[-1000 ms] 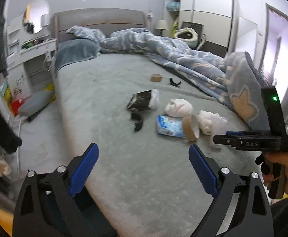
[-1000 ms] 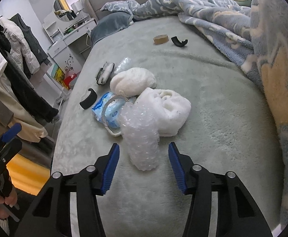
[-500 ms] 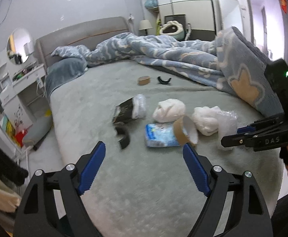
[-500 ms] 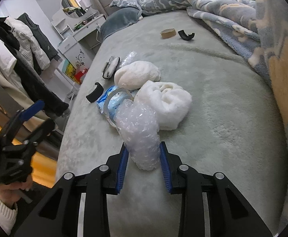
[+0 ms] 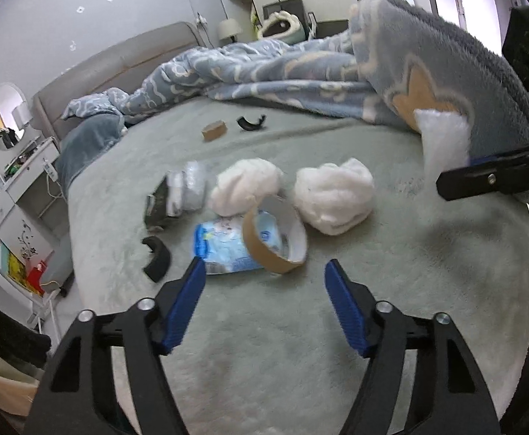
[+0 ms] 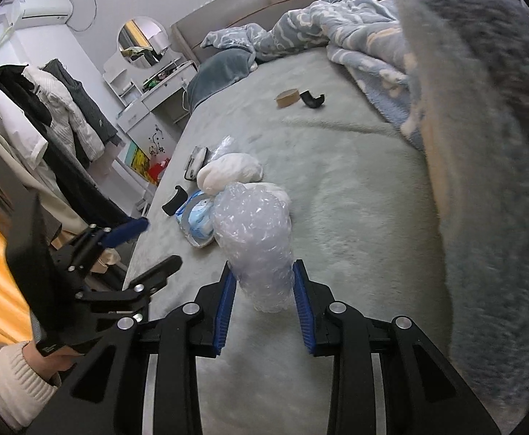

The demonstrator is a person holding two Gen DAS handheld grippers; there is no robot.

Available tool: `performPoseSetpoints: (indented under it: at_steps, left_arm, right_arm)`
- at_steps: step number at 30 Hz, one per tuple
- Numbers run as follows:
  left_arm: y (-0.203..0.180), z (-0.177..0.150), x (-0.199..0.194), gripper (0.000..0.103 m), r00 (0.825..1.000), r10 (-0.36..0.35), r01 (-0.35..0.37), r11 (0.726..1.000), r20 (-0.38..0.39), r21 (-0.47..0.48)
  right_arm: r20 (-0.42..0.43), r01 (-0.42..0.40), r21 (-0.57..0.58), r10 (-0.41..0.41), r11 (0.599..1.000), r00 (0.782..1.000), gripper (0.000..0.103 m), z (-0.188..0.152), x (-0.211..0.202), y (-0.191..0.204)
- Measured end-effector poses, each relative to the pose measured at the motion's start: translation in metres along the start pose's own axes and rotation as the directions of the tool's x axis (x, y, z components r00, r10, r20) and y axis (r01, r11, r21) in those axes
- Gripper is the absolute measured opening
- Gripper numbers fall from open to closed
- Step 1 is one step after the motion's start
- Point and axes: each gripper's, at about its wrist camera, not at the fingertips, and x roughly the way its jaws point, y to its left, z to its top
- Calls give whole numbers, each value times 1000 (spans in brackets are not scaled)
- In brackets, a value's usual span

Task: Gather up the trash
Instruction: 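Grasp the cardboard tape core with the left gripper while the right gripper holds the bubble wrap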

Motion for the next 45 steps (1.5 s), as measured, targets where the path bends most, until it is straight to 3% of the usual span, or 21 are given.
performPoseSetpoints:
  at_steps: [5,18,22,26,38,45]
  left_arm:
    - [-16,4,9,71,998,60,-60,995,6,78]
    - [-22,14,30,69,995,103,-102,989,-3,108]
    - [-24,17,38,63,995,102,-100,988,-13,121]
    - [-25,16,47,45,993,109,-103,987,-40,126]
    - [-7,19,33,44,999,30,-29,999,-28,32]
    - [19,9,20,44,999,-33,30,995,-36,-98]
  right_arm:
    - [9,-1,21,1,1000,1000,32,-3,-7,-12]
    - [10,-10,3,10,1000,1000,32,-4,-9,-12]
    - [8,-4,-1,4,1000,1000,32,-6,-8,-11]
    - [-2,14,-15,-14,1000,1000,32,-6,-5,-9]
    - [-5,0,-20,0,1000,1000,32,7,9,5]
    - [-9,-14,-57,14,998,1000,32,21,26,32]
